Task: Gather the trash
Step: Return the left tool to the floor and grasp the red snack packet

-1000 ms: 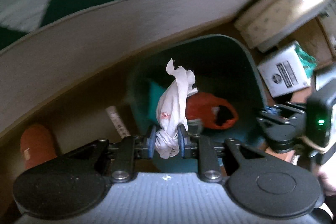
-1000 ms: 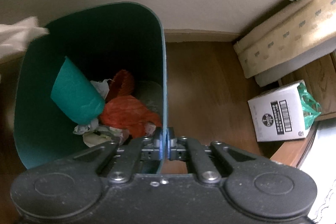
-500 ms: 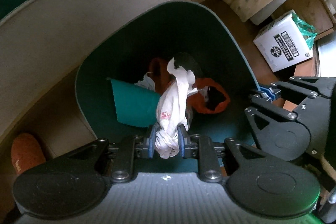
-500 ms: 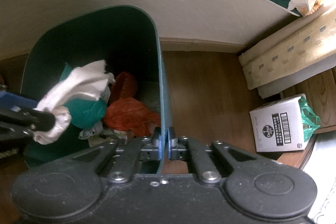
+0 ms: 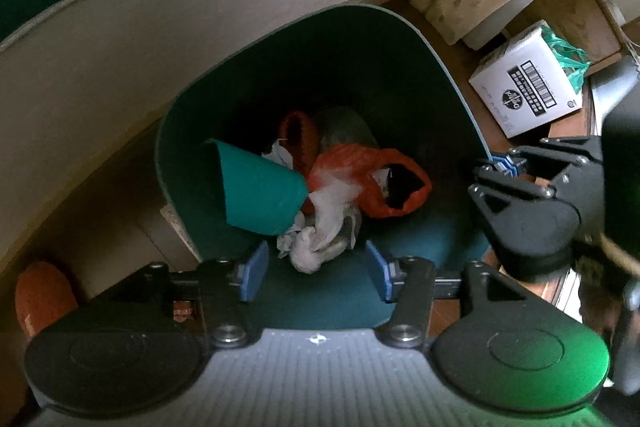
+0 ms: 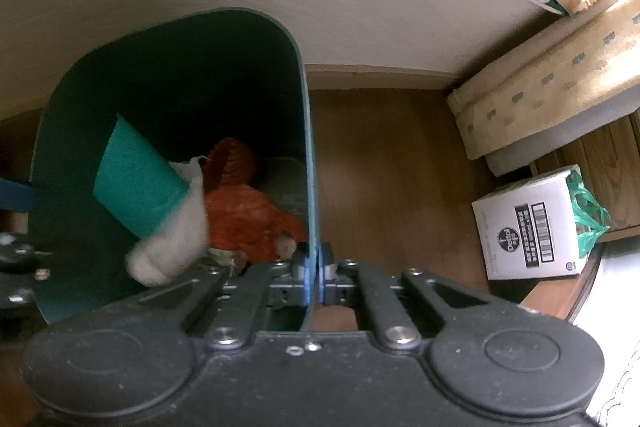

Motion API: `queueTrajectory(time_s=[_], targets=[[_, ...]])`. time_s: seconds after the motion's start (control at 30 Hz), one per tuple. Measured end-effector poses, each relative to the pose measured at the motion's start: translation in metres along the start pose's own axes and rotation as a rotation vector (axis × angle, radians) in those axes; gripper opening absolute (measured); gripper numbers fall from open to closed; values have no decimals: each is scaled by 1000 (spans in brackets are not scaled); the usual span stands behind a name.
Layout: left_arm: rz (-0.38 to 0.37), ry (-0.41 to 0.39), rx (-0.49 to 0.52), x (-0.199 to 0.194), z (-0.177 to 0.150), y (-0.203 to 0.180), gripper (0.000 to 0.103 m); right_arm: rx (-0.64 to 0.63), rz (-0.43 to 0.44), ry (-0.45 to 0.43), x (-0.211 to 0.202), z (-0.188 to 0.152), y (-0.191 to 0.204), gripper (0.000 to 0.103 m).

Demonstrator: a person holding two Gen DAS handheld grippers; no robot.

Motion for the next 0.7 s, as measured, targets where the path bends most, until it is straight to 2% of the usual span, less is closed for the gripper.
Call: queueTrajectory(time_s=[0.23, 0.37, 0.5, 0.7], targets=[[8, -25, -28, -16, -16, 29, 54, 50, -3, 19, 5, -1, -14, 2], [53, -25, -44, -20, -26, 57, 54, 50, -9, 31, 9, -2, -17, 3], [107, 25, -66, 1, -32, 84, 54, 71, 18, 57, 16, -4, -30, 4], [172, 116, -92, 57, -40, 122, 54, 49, 81, 73, 20, -5, -37, 4]])
Point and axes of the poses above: each gripper's, at about its wrist camera, not at the fingertips, and x roughly the way its jaws point, y to its left, z to its top, the point moved 1 cm from there along x, roughly the way its jaws point, and after that the axes turned 5 degrees about y, right-handed, at the moved point
